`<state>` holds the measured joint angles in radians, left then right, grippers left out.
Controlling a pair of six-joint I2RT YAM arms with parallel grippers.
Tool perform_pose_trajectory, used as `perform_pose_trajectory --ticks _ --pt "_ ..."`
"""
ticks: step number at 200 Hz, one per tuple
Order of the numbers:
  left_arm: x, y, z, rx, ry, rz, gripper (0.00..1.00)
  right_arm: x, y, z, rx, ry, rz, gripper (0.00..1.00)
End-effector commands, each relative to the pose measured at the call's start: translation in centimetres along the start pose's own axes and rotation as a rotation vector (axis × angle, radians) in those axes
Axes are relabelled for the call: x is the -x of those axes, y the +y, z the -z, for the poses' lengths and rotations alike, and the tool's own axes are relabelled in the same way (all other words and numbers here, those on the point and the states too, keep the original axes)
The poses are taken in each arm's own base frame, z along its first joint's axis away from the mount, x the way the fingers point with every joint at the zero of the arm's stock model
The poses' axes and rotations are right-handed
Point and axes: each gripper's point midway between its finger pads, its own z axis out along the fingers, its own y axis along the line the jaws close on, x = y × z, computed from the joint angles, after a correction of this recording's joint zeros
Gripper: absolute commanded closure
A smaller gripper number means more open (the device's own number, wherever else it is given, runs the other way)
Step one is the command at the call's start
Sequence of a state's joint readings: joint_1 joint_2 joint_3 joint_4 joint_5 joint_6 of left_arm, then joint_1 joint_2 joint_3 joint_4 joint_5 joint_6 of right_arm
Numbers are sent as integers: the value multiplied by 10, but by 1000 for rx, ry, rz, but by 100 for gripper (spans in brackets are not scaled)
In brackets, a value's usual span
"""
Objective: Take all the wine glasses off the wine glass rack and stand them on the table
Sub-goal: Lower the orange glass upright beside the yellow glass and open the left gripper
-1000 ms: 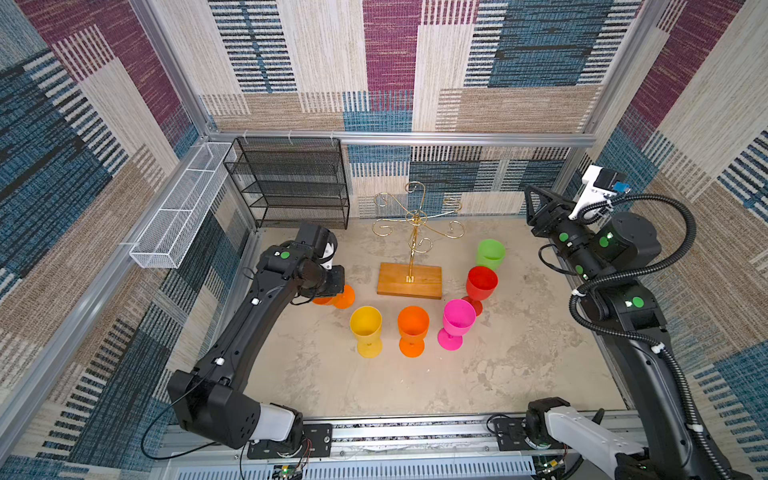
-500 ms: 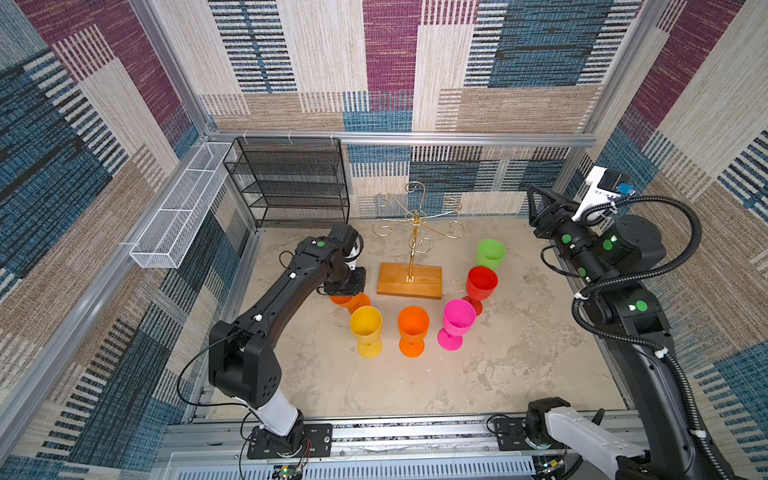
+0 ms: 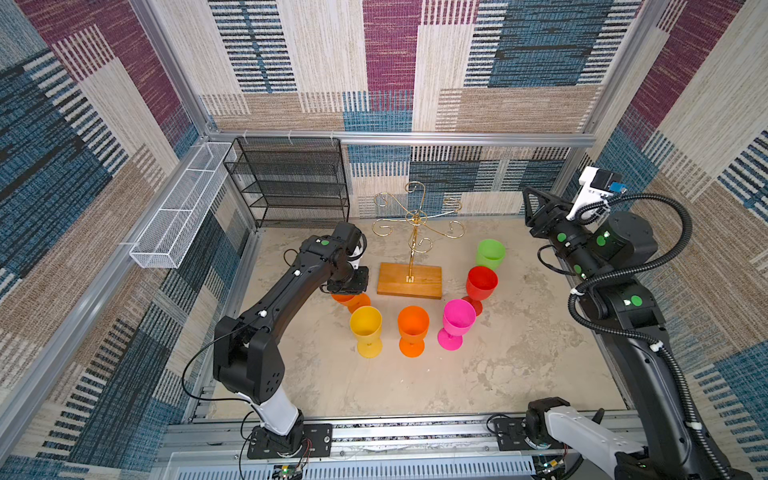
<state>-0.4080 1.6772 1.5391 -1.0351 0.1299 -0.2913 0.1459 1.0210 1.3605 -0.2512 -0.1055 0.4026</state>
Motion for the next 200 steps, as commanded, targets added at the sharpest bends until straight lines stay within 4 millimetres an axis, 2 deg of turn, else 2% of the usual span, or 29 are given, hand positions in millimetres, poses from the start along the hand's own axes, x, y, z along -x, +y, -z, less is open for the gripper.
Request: perform_pose_trajectory --ticks 1,79,126,146,173,200 --pt "3 0 4 6 -12 -21 80 4 6 0 27 -15 11 53" --pt "12 -11 27 -43 -77 -25 68 -2 4 -3 27 3 9 54" --pt "6 -13 59 -57 -134 -29 63 -3 3 -4 24 6 12 53" --pt "-1 -6 83 -26 -181 -32 62 -6 -1 -5 9 12 18 53" --pt "-5 8 132 50 -312 -35 59 -10 -9 -5 -25 14 34 53" --pt "3 42 186 225 -545 -6 55 -18 -30 -6 -108 16 61 48"
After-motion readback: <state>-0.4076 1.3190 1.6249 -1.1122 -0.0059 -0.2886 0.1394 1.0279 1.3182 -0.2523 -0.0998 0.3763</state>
